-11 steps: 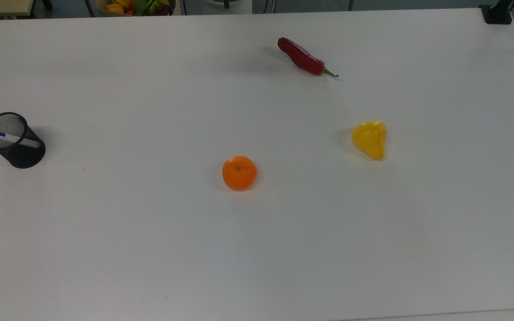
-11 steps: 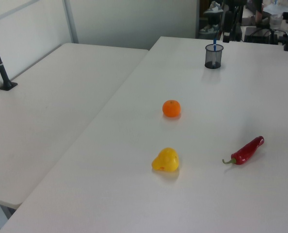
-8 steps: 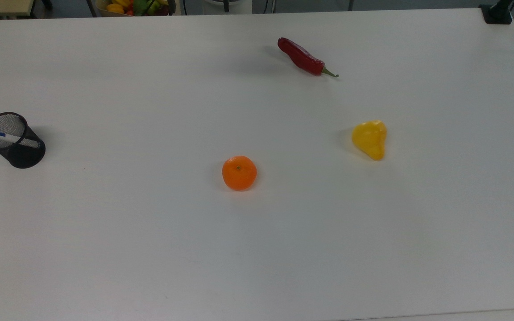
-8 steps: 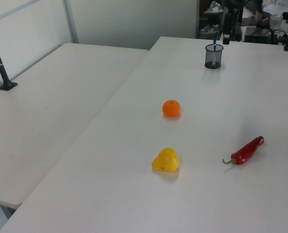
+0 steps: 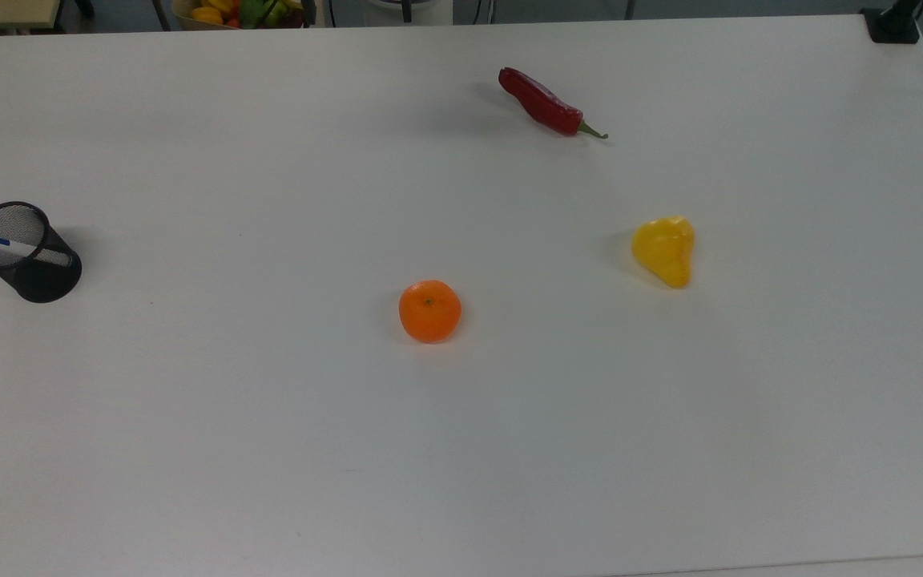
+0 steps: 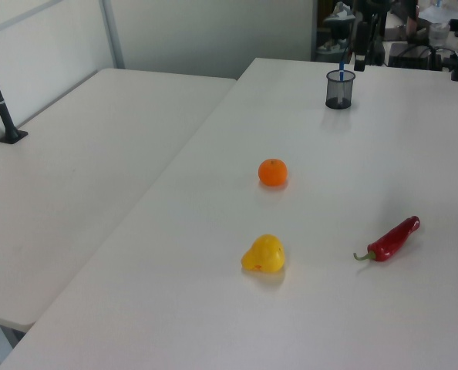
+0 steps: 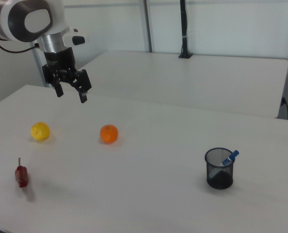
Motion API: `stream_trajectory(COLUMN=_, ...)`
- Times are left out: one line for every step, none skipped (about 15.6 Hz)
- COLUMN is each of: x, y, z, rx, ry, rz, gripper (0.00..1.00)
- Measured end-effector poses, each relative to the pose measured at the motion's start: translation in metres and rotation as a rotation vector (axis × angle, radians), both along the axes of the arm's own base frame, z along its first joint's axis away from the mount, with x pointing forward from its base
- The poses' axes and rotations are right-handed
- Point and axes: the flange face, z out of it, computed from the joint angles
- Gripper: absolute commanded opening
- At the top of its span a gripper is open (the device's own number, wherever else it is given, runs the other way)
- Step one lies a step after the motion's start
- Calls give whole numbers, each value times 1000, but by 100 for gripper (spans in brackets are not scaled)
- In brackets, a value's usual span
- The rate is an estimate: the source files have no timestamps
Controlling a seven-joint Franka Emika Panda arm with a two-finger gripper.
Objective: Take marker pen
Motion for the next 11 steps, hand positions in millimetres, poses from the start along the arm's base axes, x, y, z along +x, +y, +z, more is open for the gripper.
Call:
stream_trajectory(x=0, y=3, z=-1, rx=0, ry=1, rz=6, gripper=100)
stream_trajectory(x=0, y=8, z=-2, rx=0, ry=4, rz=14, gripper=100)
stream_trajectory(x=1, y=11, z=-4, rx=0, ry=8, rz=20, gripper=100)
stream_trajectory(x=2, y=13, z=-7, rx=-1, ry=13, rz=24, gripper=100)
stream_trajectory(x=3, y=15, z=-10, rx=-1, ry=18, rz=27, gripper=100)
stream_trajectory(x=4, y=17, z=-13, rx=-1, ry=23, rz=31, gripper=100)
stream_trajectory(x=5, y=19, z=-15, rx=-2, ry=27, rz=31, gripper=100)
stream_trajectory(x=6, y=19, z=-17, rx=-3, ry=30, rz=31, gripper=100)
stream_trajectory(x=6, y=18, z=-17, rx=-3, ry=30, rz=30, gripper=100)
stream_trajectory(x=6, y=15, z=-17, rx=-3, ry=30, rz=25, gripper=100)
stream_trajectory(x=7, y=12, z=-17, rx=-3, ry=30, rz=19, gripper=100)
